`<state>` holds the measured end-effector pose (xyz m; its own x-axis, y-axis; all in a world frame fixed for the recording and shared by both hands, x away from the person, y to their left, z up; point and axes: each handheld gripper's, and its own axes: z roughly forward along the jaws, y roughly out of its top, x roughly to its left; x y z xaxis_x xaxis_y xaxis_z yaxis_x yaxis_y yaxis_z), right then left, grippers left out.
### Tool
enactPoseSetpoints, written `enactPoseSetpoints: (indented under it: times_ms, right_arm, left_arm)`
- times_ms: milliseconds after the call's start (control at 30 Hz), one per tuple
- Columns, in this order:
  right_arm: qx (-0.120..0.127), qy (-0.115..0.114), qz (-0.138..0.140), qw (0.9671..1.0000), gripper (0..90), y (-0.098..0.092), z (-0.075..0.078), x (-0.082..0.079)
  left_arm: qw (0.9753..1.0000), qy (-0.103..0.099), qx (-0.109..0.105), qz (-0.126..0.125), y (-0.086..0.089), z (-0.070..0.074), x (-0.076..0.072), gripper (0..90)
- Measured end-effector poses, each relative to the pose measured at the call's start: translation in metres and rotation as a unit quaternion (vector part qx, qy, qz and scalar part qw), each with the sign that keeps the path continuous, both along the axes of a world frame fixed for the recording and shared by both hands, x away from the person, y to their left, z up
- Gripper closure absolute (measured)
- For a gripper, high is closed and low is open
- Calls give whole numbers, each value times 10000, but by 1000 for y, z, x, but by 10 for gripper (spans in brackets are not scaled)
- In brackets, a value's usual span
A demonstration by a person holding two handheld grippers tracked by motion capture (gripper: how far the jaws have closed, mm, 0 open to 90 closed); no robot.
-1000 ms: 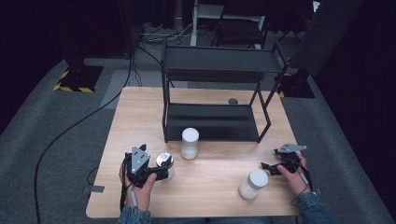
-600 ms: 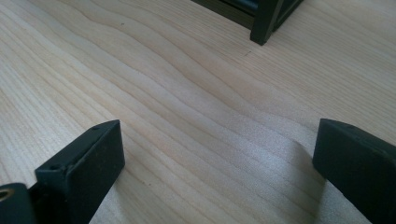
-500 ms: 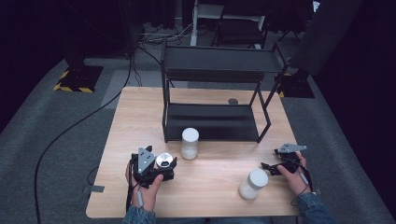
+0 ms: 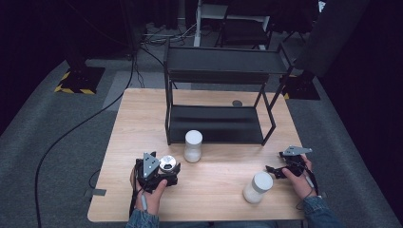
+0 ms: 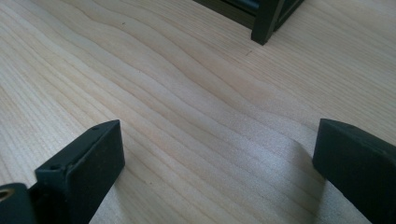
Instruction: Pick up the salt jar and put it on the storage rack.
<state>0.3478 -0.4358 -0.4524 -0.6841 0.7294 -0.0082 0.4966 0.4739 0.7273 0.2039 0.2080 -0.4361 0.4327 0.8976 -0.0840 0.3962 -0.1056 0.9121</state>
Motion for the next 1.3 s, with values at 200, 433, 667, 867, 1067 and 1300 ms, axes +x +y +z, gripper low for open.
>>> enactPoseSetpoints:
  times_ms: [200,433,667,867,1067,1300]
  right_arm:
    - [0,-1,3,10000,17,0,0,0]
    - [0,0,5,10000,17,0,0,0]
    - [0,-1,11,10000,17,0,0,0]
    - [1,0,12,10000,17,0,0,0]
    - [0,-1,16,10000,18,0,0,0]
    - [-1,-2,19,10000,17,0,0,0]
  left_arm:
    - [10000,69,42,4,-2,-4,2,30]
    - [9999,157,-49,22,0,-8,3,40]
    - [9997,225,28,14,-2,-11,5,56]
    - [9993,357,-42,-42,2,-14,9,68]
    - [9988,472,-6,-89,2,-15,13,96]
    - [9984,552,50,-127,2,-18,16,165]
